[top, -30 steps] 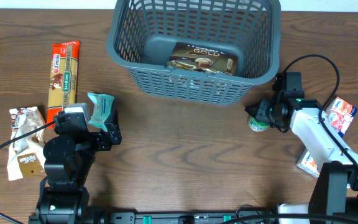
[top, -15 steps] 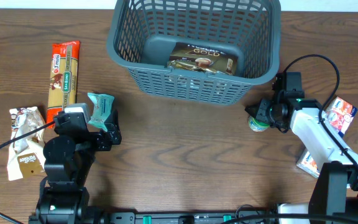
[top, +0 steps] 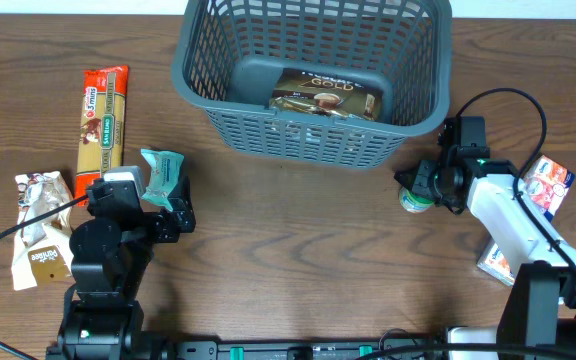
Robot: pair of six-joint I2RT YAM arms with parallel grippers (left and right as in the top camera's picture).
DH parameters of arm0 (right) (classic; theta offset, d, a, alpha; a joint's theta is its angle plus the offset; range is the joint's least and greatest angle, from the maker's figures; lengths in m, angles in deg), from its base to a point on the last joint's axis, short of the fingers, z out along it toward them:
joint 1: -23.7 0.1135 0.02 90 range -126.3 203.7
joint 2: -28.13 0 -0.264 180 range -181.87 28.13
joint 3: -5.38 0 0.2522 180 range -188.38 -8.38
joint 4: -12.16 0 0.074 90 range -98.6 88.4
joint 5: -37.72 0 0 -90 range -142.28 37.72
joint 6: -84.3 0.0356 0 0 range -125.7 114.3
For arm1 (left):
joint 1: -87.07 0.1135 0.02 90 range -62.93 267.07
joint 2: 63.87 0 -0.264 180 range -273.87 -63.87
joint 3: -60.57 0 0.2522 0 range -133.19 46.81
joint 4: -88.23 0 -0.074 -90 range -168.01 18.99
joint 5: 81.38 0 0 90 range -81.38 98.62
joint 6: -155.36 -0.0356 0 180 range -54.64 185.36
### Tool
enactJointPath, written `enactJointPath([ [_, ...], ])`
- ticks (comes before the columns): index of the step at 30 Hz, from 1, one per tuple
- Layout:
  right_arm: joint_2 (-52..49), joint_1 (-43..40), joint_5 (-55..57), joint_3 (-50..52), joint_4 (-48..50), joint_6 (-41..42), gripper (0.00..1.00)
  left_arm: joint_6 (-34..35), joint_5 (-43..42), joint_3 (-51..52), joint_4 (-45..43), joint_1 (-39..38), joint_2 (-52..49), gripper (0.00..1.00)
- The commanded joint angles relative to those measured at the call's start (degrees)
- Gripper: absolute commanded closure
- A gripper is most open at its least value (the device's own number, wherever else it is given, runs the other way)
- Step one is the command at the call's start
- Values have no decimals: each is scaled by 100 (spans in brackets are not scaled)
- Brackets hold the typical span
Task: Pack container
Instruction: 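Grasp the green-capped jar with the right gripper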
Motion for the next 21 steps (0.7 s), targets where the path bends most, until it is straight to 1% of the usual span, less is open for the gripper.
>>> enactJointPath([
  [1,293,63,-72,90,-37,37,99,70,68,-160,-20,-17,4,2],
  [7,719,59,-68,87,-57,39,99,70,68,-160,-20,-17,4,2],
  [15,1088,59,210,57,-282,74,99,70,68,-160,-20,-17,4,2],
  [21,1458,55,470,22,-455,450,99,70,68,-160,-20,-17,4,2],
])
